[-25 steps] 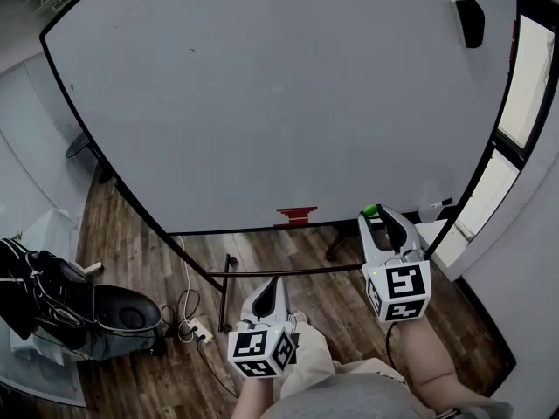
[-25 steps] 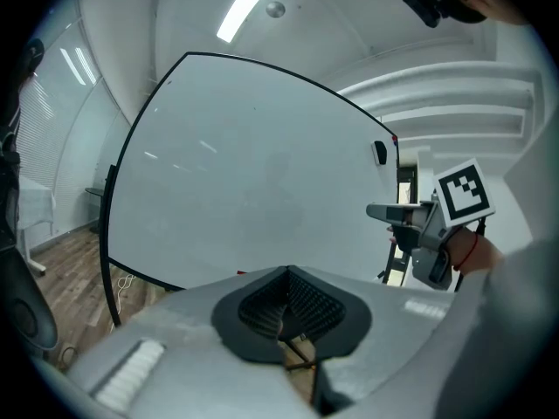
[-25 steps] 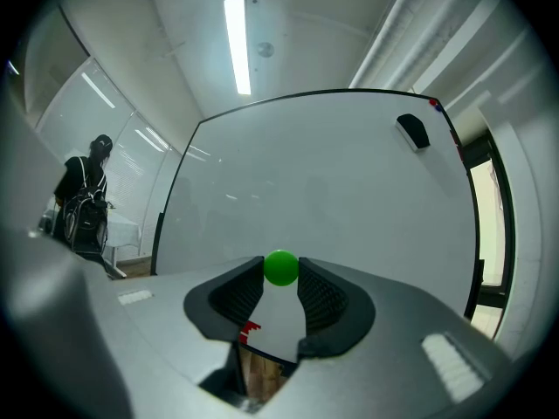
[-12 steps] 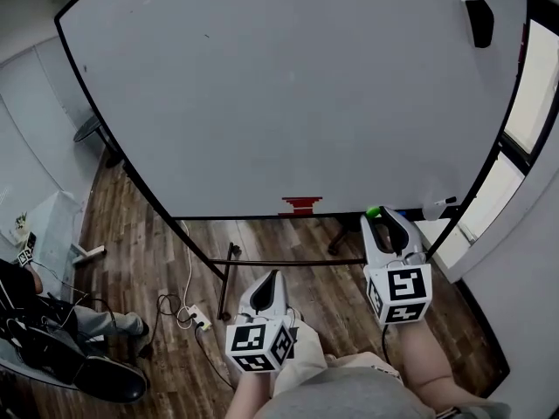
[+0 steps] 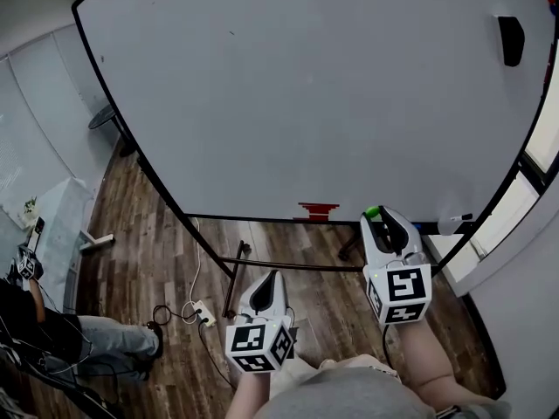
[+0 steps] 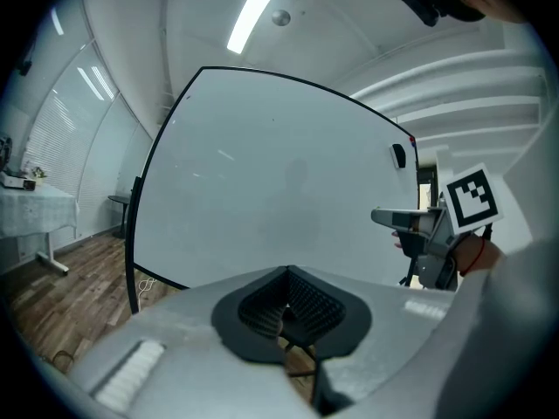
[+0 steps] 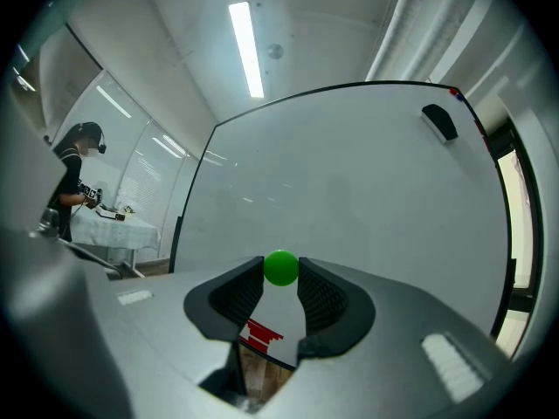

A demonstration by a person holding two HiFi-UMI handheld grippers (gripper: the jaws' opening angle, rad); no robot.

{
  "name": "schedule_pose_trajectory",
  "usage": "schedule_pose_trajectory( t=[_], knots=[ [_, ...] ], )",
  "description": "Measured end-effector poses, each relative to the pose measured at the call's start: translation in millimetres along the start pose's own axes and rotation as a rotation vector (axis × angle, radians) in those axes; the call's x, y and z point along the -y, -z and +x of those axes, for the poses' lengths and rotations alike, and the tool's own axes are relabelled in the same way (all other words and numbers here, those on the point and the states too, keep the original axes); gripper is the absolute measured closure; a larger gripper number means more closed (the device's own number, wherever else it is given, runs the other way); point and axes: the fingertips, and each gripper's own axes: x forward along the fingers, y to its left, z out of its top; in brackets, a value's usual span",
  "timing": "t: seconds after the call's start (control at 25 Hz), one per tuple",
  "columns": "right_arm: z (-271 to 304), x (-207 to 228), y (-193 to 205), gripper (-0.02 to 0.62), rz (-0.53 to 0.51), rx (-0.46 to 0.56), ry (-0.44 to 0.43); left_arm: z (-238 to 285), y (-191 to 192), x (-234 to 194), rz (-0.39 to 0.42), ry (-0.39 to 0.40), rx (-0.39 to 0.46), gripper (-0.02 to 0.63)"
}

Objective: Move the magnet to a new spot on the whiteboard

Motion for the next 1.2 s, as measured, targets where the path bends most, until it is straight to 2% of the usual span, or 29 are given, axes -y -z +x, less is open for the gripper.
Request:
schedule_pose_trajectory(
  t=[0.44,1.2],
  knots=[
    [58,-41,-12,0.472,-0.004,0.030,-0.042,19,-13,-58,0.006,-0.030,0.007,0.603],
    [175,-126,-53,0.472,-0.070,0.047,-0.025,73,-56,-183,-0.023,0.005,0.016,0.603]
  ],
)
